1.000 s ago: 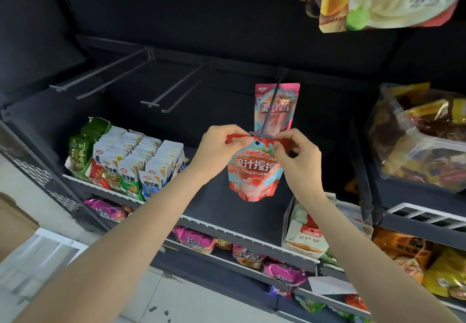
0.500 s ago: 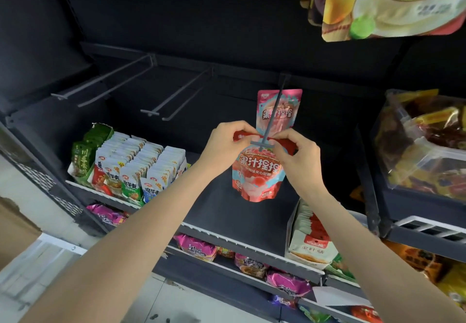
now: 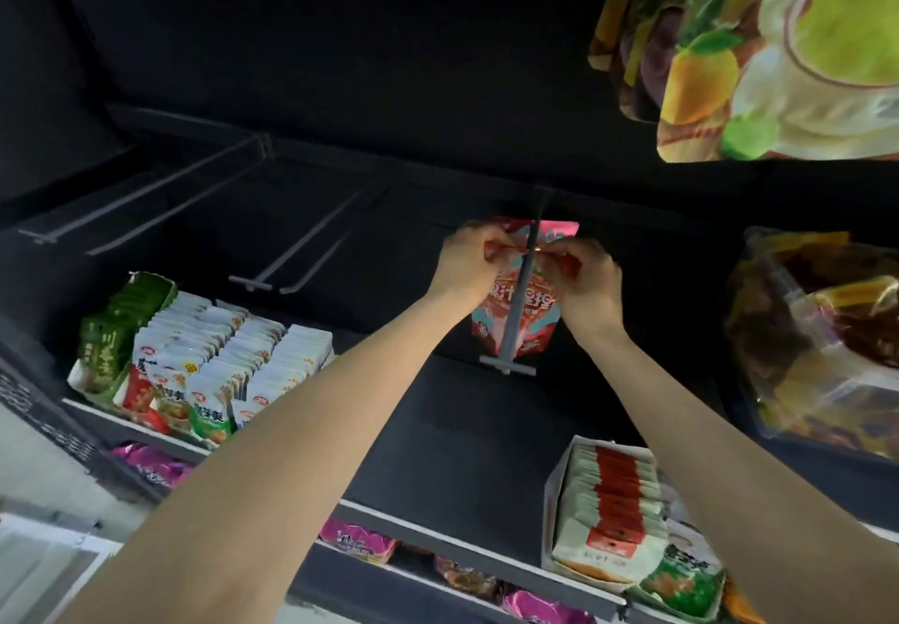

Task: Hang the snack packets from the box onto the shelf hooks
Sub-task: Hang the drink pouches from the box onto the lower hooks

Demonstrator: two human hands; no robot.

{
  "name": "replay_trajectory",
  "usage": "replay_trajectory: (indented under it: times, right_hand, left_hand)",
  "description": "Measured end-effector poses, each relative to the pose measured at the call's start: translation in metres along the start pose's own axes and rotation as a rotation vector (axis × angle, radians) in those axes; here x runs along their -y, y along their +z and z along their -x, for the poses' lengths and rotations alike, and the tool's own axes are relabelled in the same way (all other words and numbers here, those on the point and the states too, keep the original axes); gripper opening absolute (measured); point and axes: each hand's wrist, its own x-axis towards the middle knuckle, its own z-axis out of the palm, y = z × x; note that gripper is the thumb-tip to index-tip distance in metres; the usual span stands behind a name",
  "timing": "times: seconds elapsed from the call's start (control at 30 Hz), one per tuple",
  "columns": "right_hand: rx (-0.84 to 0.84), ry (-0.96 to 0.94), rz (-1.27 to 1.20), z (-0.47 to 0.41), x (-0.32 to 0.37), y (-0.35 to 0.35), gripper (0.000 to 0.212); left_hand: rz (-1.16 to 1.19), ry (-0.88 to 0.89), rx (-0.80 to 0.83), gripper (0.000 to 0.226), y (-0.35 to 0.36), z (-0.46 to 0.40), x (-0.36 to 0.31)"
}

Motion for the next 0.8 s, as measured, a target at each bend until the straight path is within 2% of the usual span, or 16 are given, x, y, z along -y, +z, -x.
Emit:
replay_trajectory:
  times: [0.27, 0.5, 0.8]
  right_hand:
    - [-0.043, -0.088, 0.125, -0.028, -0.008, 0.011, 0.01]
    - [-0.047, -0.085, 0.169, -0.041, -0.016, 0.017, 0.009]
    - [-0.038, -0.096, 0.272, -0.045, -0.013, 0.018, 0.012]
  left_hand:
    - [-0.055, -0.03, 0.037, 0.02, 0.012, -0.038, 0.001]
    - [-0.143, 0.045, 0.035, 0.019, 0.011, -0.05, -0.006]
    - [-0.213, 0.002, 0.024, 0.018, 0.015, -0.055, -0.002]
